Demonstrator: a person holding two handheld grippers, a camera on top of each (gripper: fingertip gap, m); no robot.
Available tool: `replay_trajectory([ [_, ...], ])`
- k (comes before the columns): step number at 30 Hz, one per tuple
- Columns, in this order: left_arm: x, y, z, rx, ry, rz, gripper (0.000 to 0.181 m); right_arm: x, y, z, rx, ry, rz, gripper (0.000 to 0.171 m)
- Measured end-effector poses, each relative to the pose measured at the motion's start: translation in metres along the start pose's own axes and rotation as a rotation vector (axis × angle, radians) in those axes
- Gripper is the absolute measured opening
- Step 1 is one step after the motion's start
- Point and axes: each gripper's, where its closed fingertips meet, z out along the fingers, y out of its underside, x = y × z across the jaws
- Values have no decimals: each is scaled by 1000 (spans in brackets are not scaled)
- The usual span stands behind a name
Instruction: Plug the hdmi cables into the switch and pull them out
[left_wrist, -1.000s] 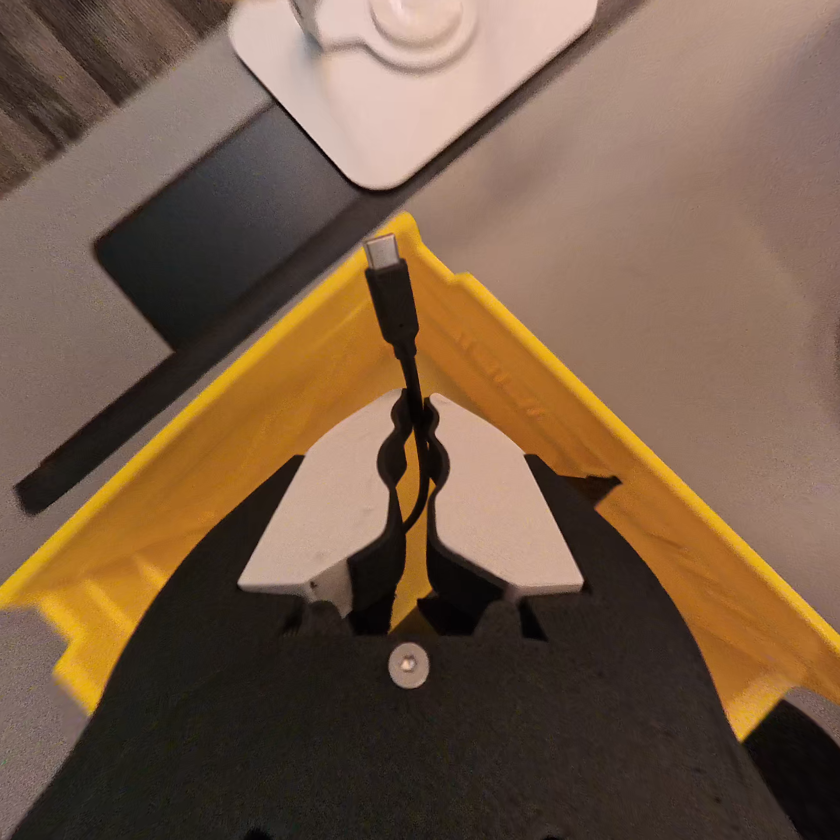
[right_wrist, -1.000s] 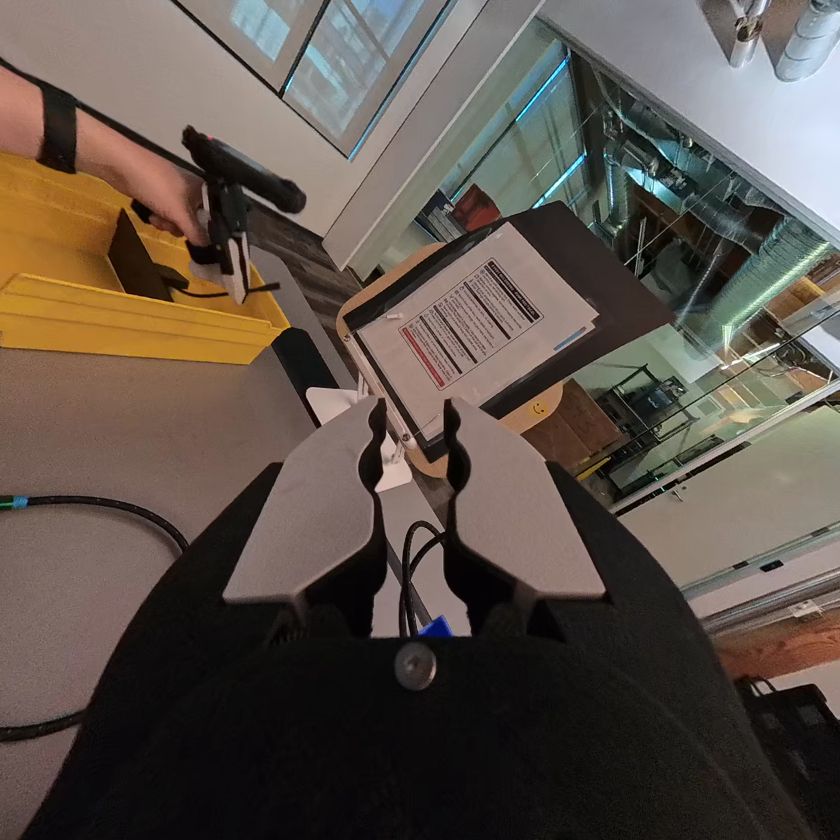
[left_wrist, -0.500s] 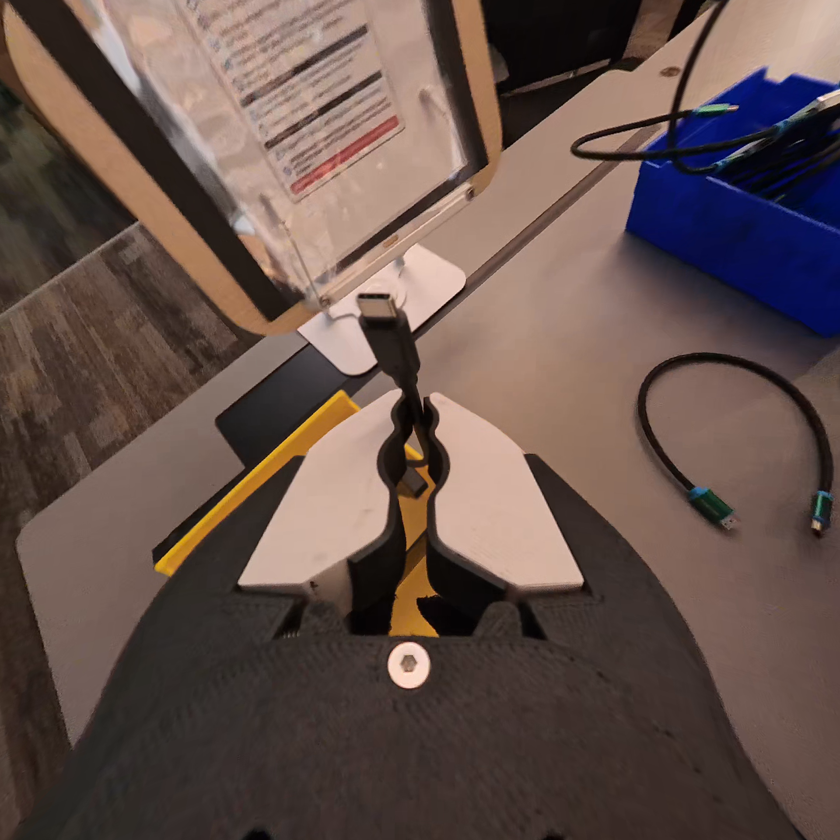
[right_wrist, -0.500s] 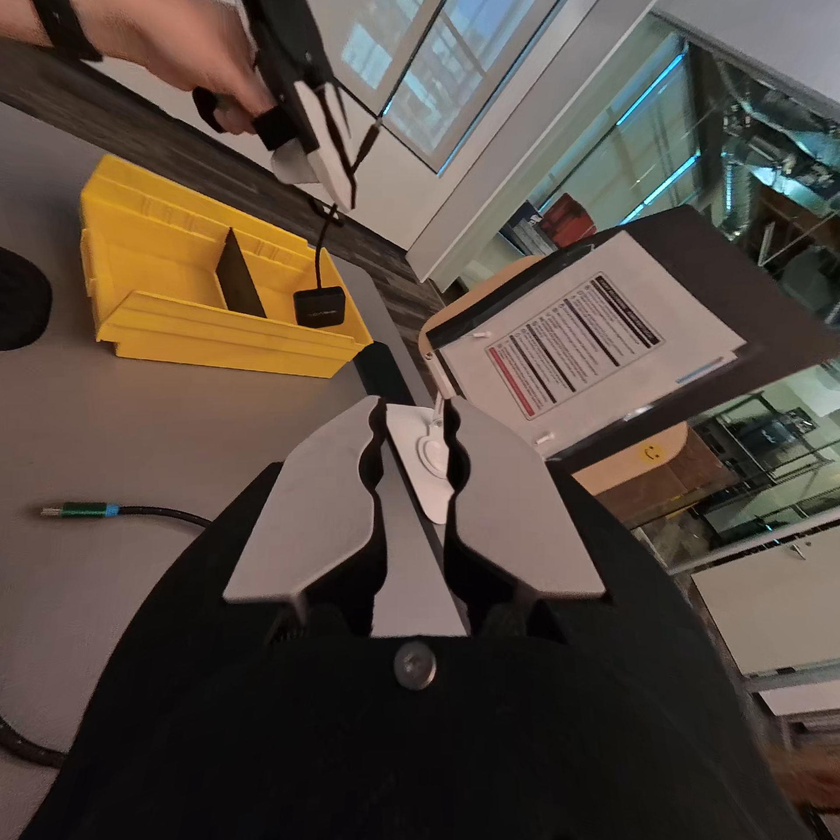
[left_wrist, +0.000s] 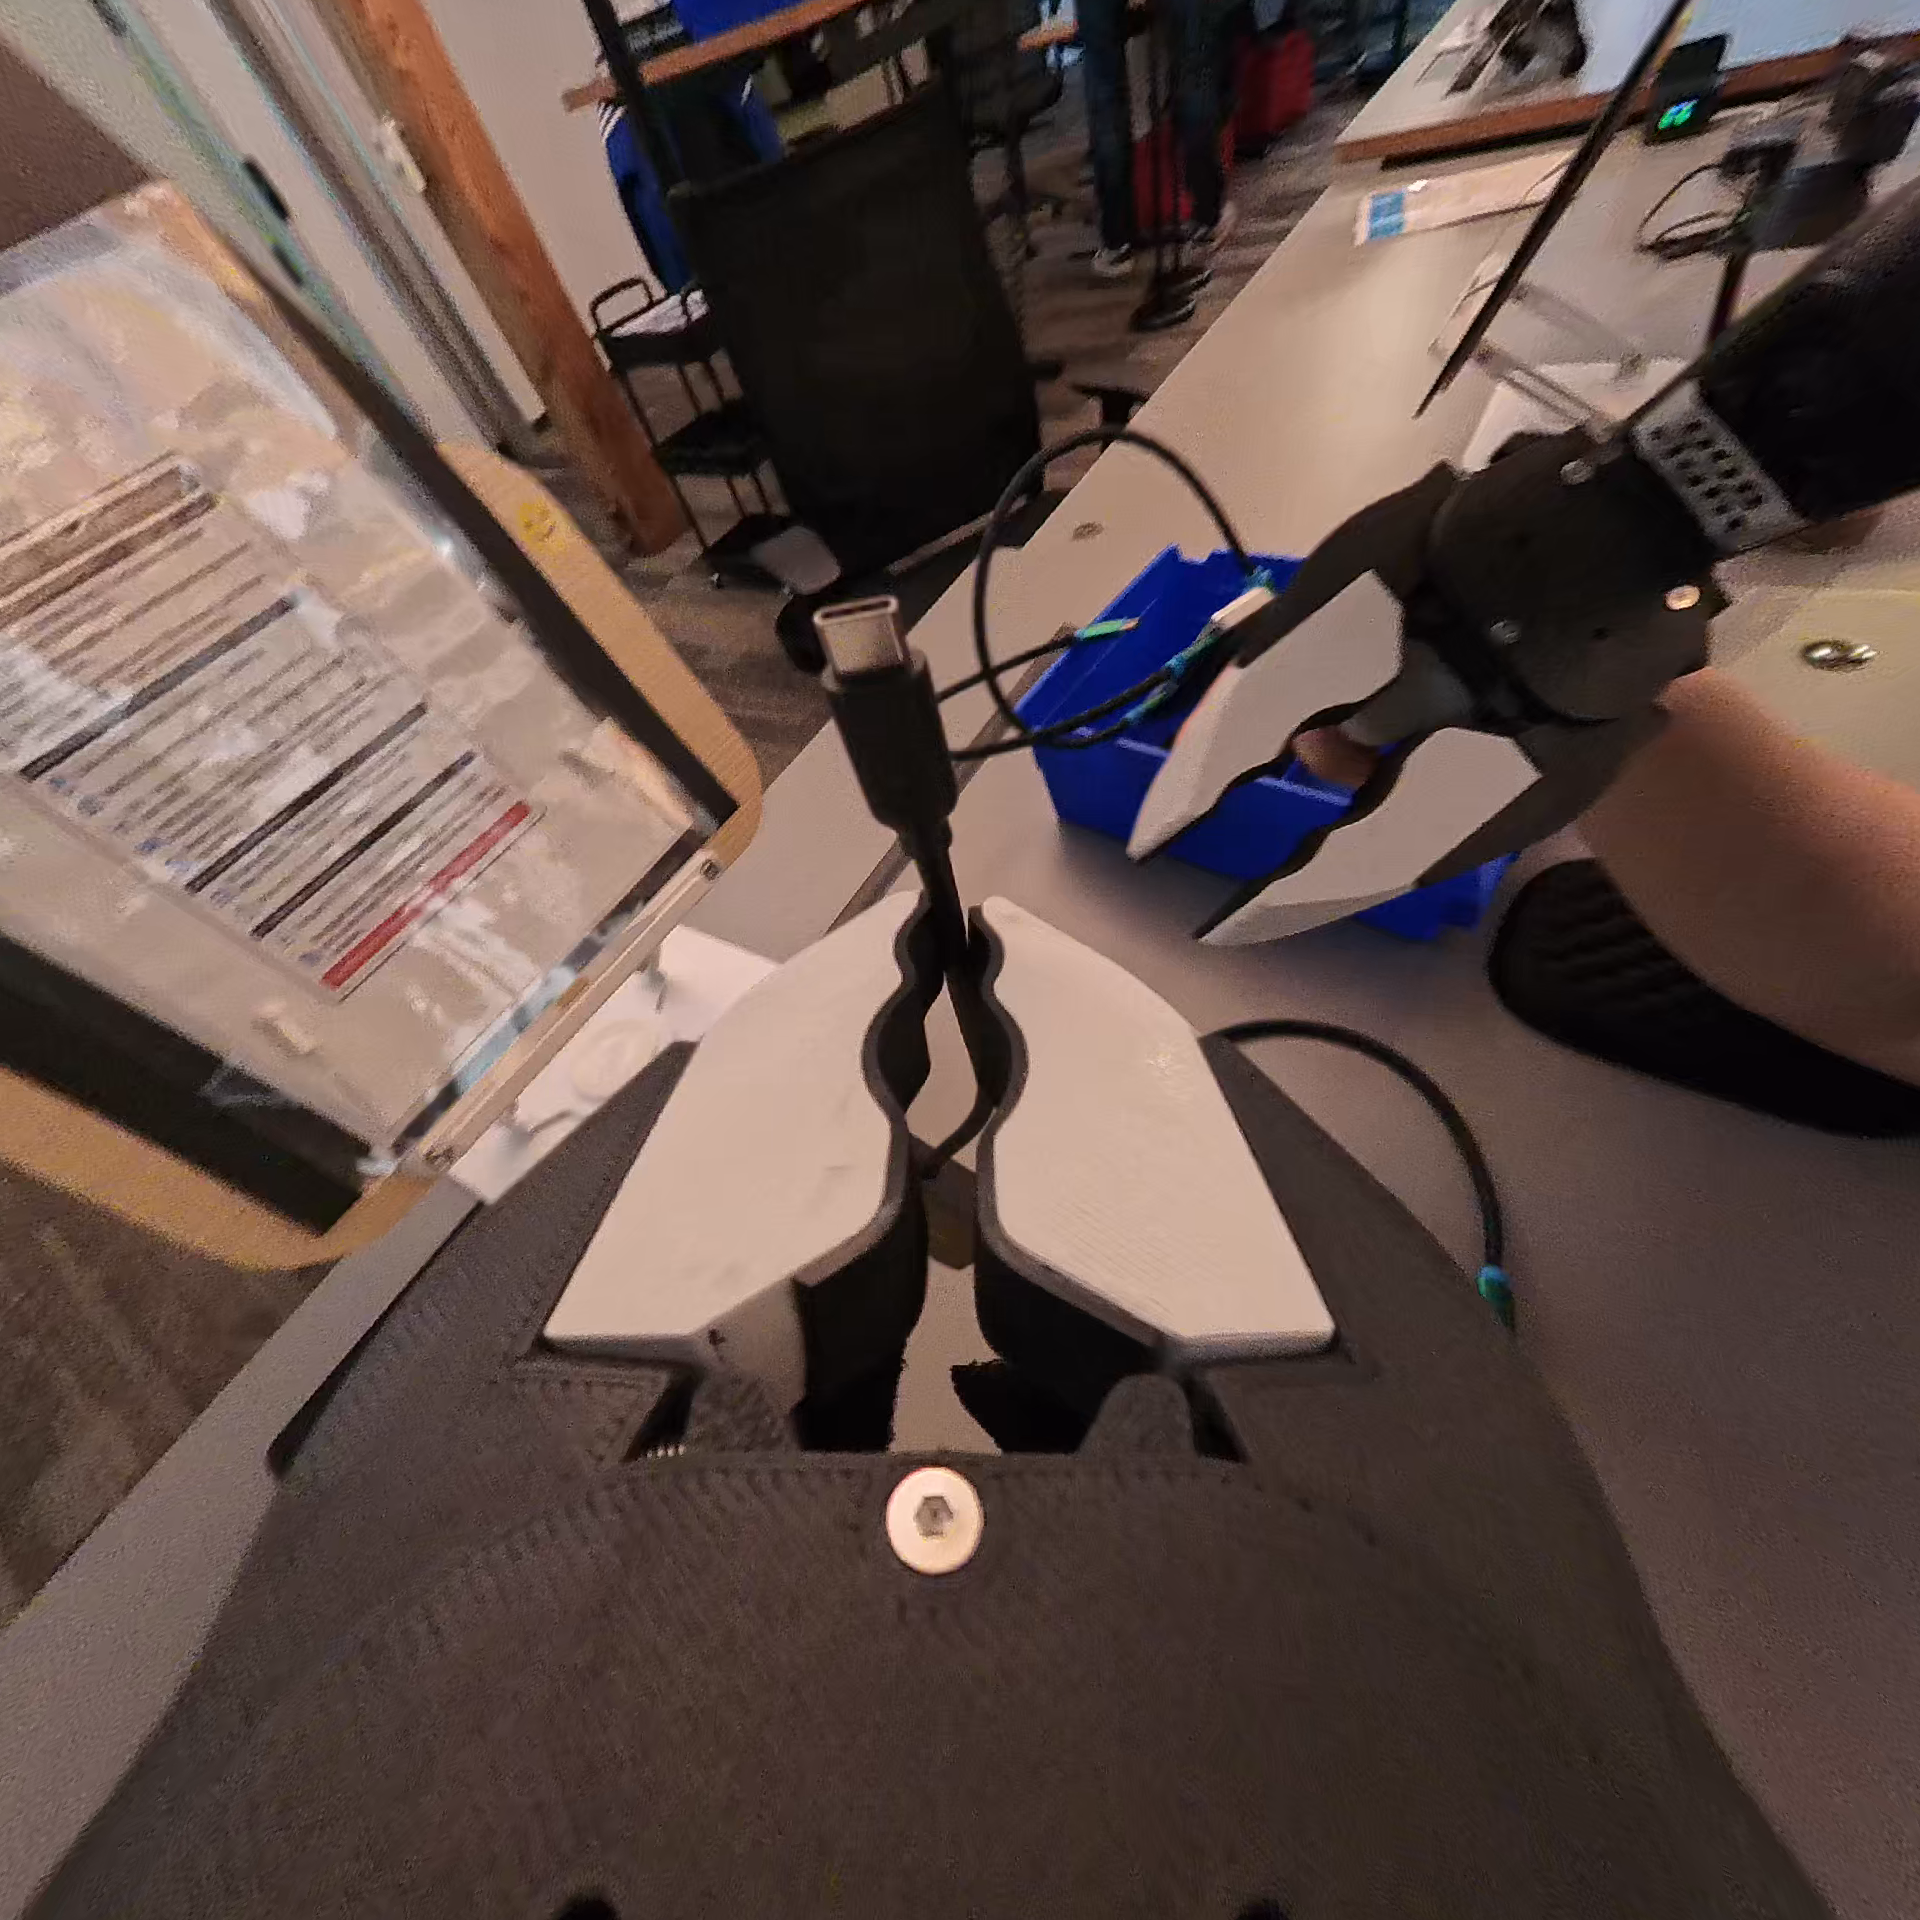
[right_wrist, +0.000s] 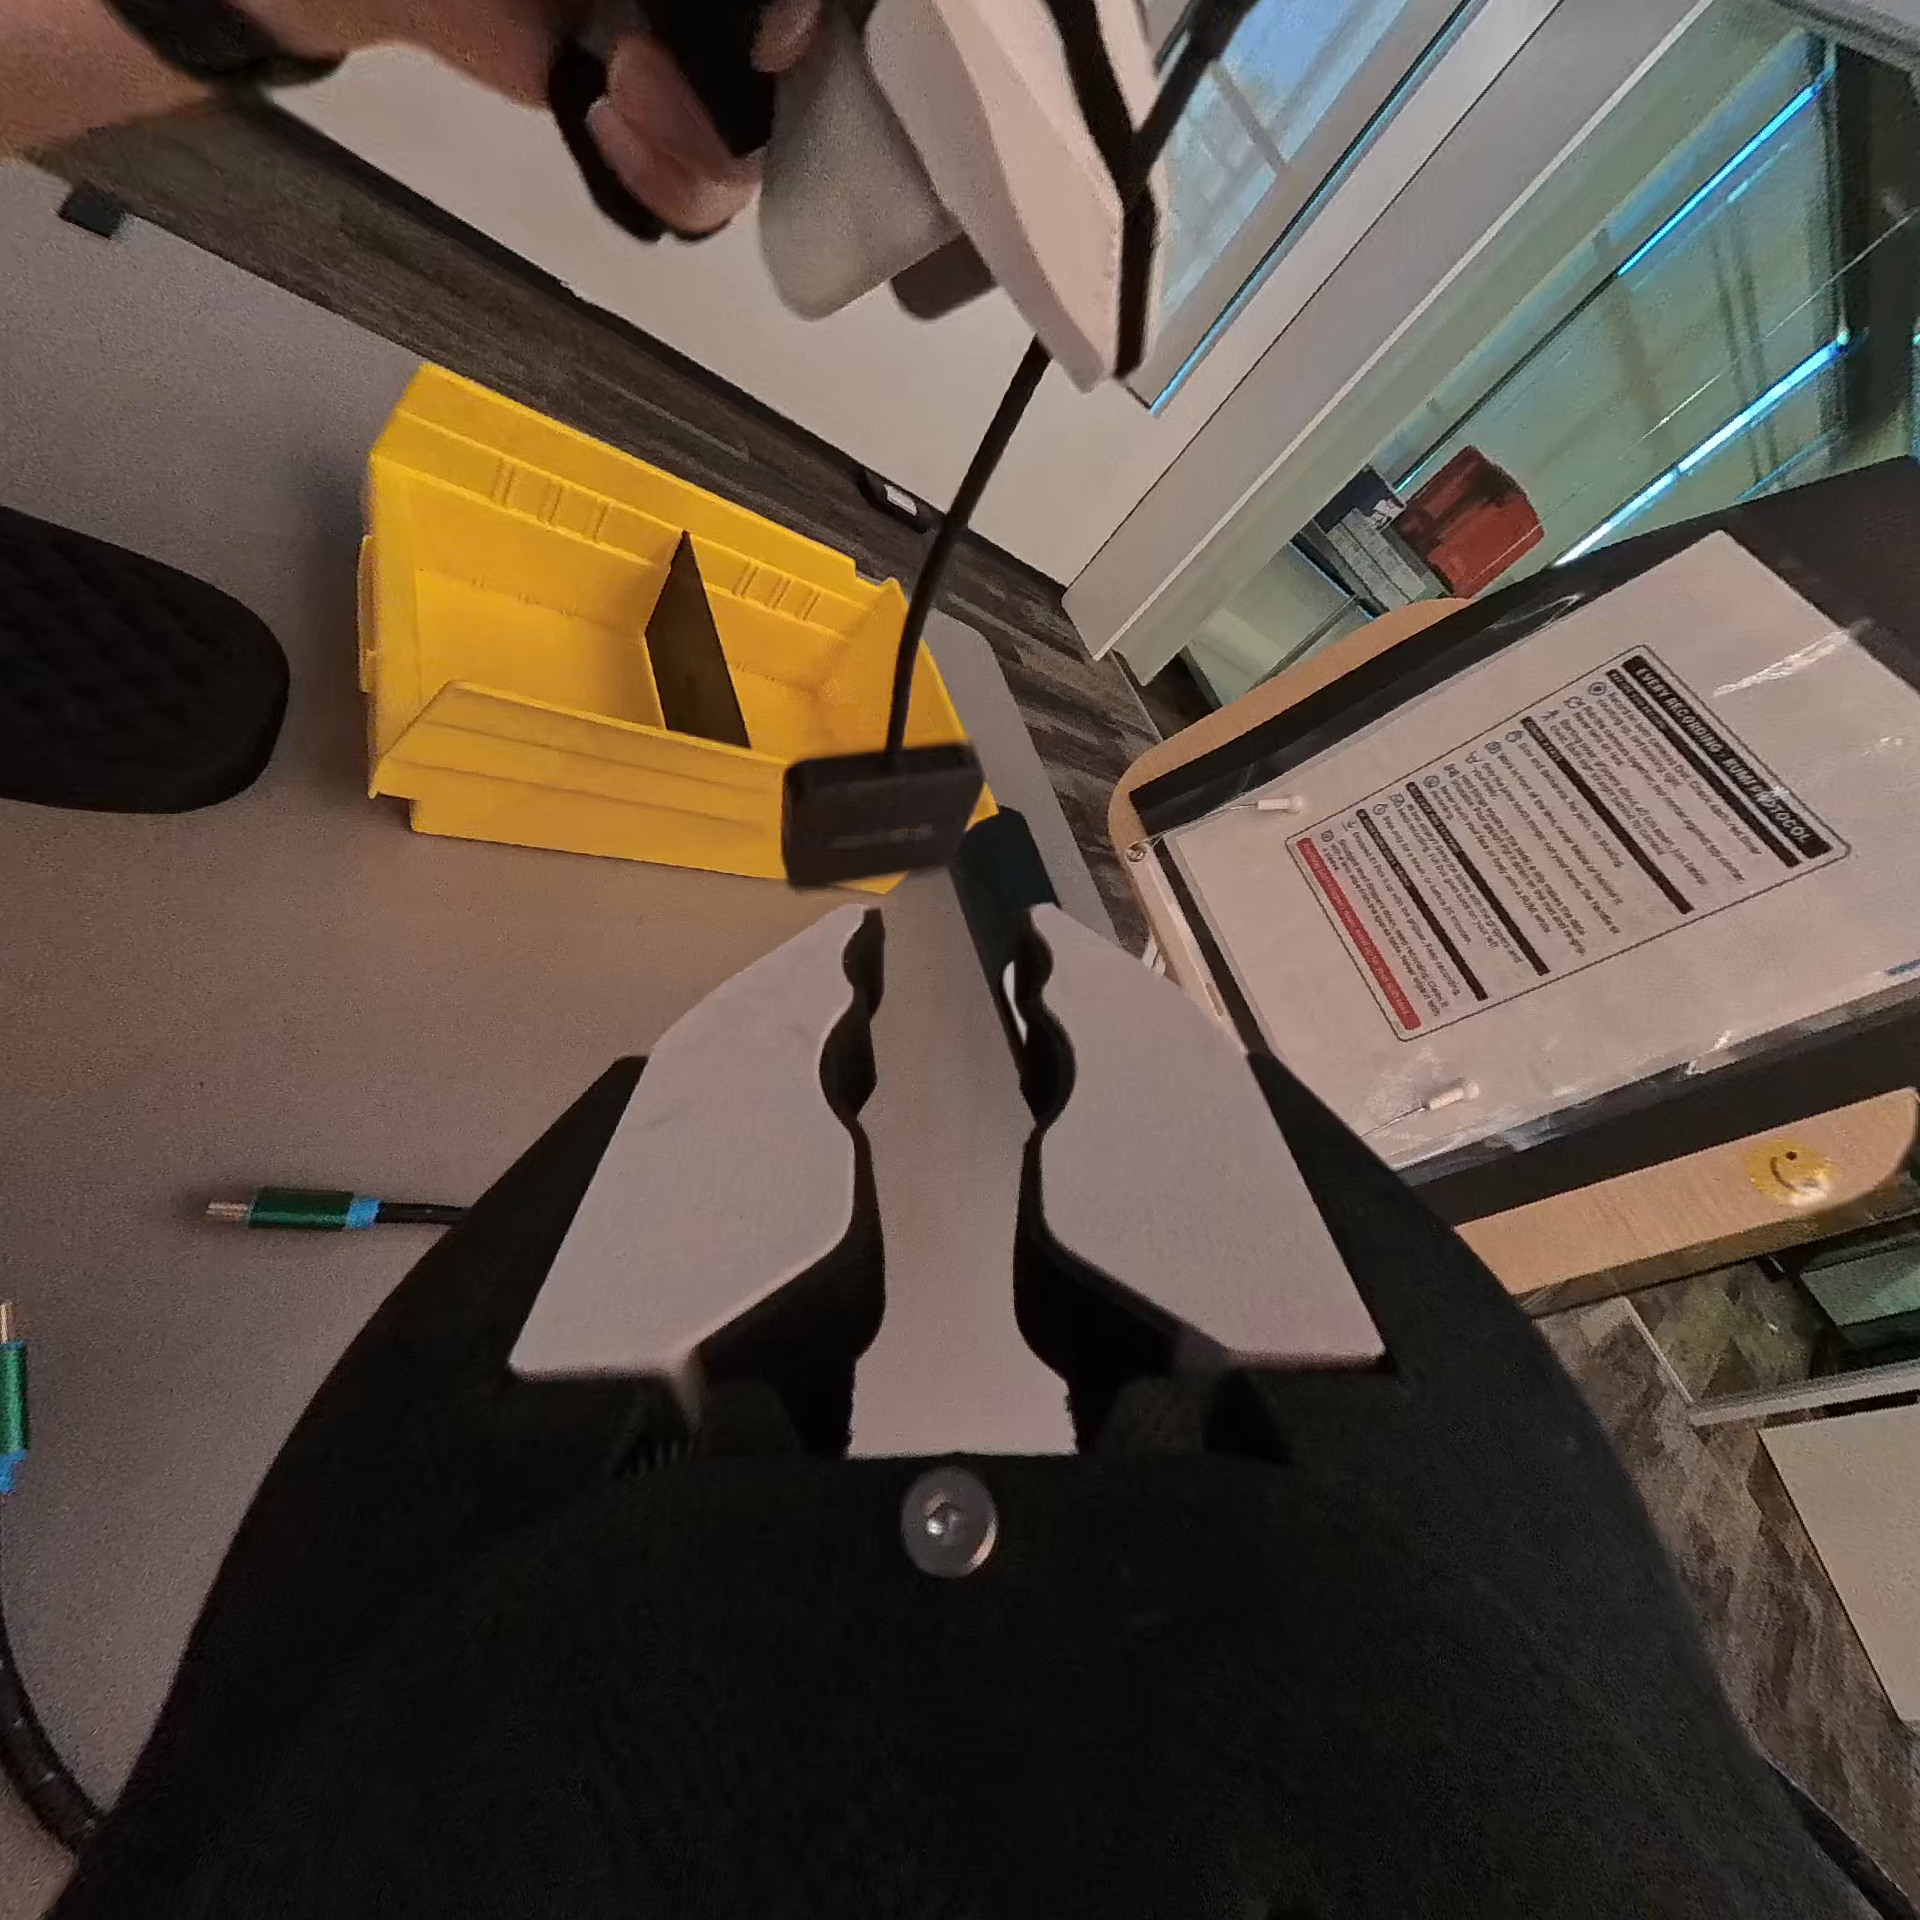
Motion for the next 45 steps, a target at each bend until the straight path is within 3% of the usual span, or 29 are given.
replay_trajectory([
  [5,35,-10,15,97,112,-31,3,13,-7,-6,91,40,75,24],
  [9,51,-12,20,185,198,-88,3,14,7,-1,32,49,64,25],
  [19,47,-7,20,330,260,-197,3,8,28,16,13,3,110,25],
  [22,39,-3,16,333,260,-214,3,-2,31,23,40,-68,170,27],
  [26,26,0,3,370,255,-271,3,-27,26,34,157,-276,338,43],
  [30,17,0,-7,387,267,-317,3,-42,24,40,161,-351,356,54],
  [33,12,6,-2,353,226,-334,3,-47,14,46,153,-318,329,61],
  [38,-7,11,7,367,41,-369,3,-33,11,72,62,-69,483,68],
  [43,-7,10,13,401,8,-413,3,-40,41,97,-68,86,568,68],
  [44,-4,10,16,391,17,-413,3,-38,50,99,-94,119,555,64],
  [45,0,10,18,386,28,-412,3,-38,54,99,-95,110,535,40],
])
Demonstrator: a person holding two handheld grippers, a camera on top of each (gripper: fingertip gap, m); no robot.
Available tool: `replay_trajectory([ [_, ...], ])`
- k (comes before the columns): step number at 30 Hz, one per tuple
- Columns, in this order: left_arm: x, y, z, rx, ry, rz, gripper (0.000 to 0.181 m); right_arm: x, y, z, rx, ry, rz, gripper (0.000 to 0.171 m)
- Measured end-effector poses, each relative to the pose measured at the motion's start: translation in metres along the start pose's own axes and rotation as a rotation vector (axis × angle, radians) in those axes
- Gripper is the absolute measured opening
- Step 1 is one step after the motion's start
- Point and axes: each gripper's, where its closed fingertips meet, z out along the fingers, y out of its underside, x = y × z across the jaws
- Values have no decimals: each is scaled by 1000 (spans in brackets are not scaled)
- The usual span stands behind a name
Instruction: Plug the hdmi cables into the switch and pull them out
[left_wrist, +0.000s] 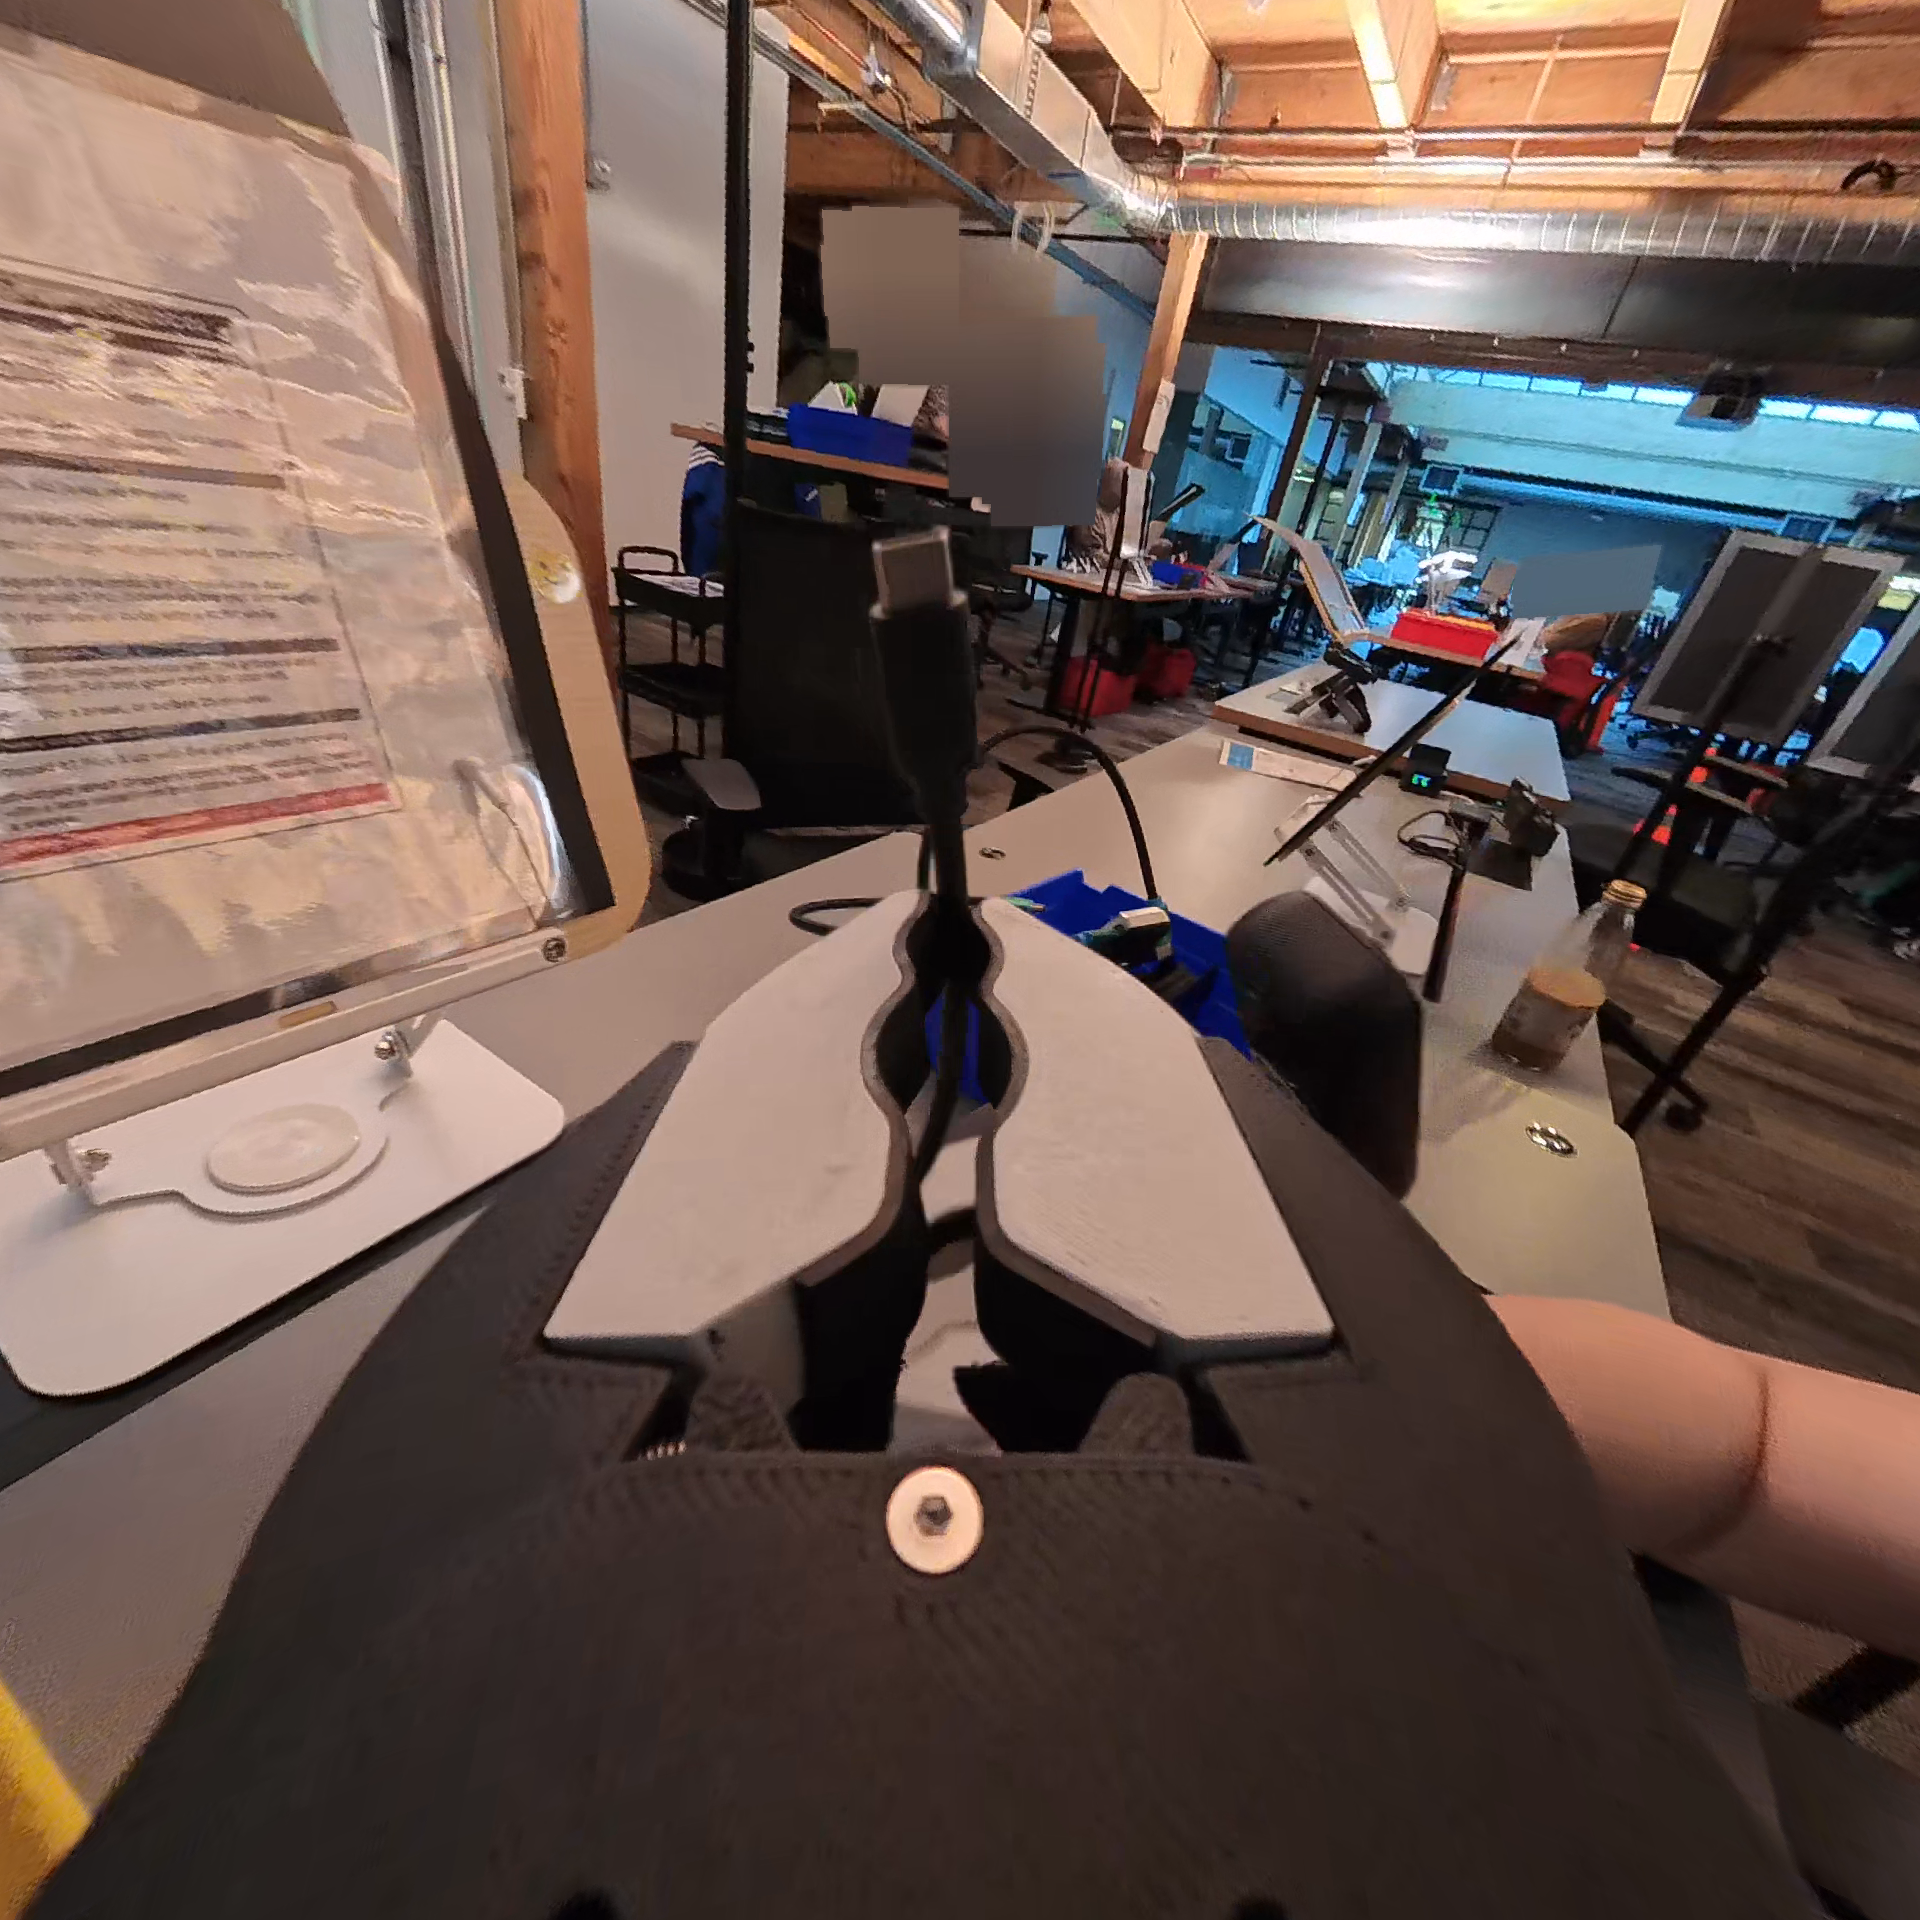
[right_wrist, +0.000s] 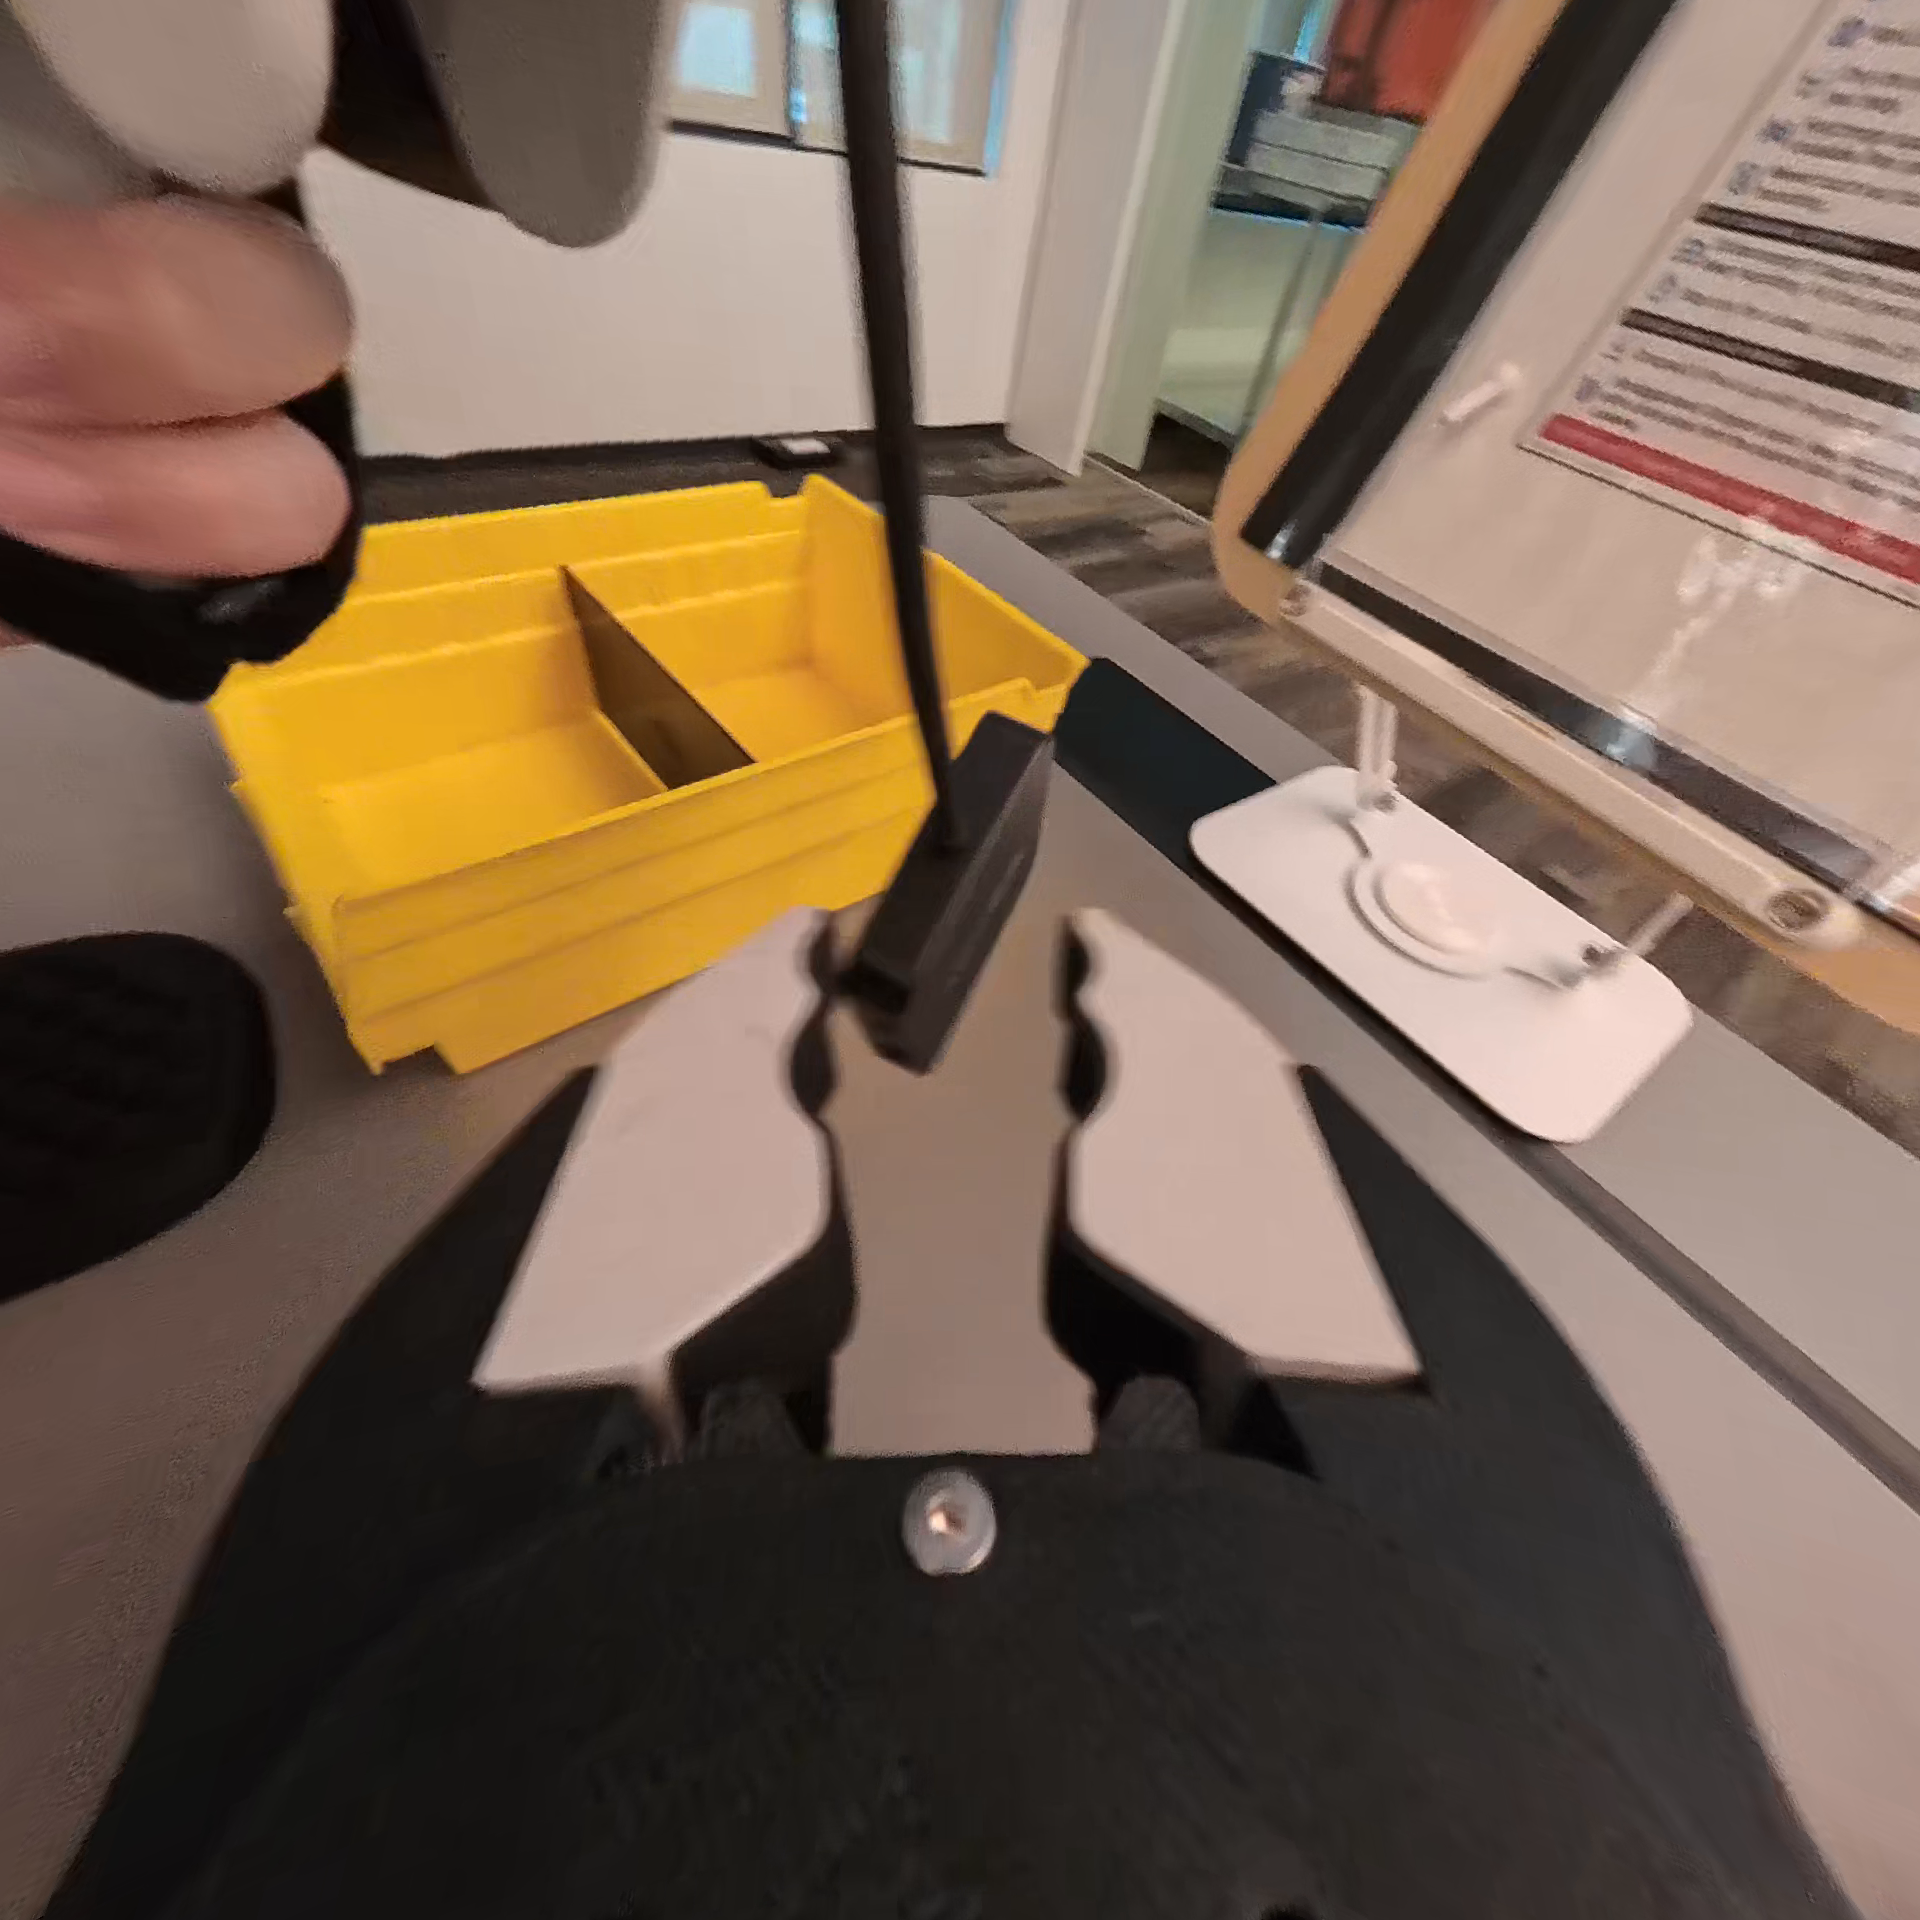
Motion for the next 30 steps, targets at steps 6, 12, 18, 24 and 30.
replay_trajectory([
  [6,17,0,5,24,125,-138,24,30,-10,-20,94,-62,62,14],
  [12,-2,-25,-13,175,90,-75,59,35,-80,-96,575,-399,191,15],
  [18,74,-17,-10,189,461,51,69,0,-109,-163,855,-633,-34,14],
  [24,110,7,-4,161,514,261,49,-20,-112,-176,935,-719,-80,14],
  [30,114,10,-5,216,440,404,13,-24,-106,-169,897,-770,-55,14],
])
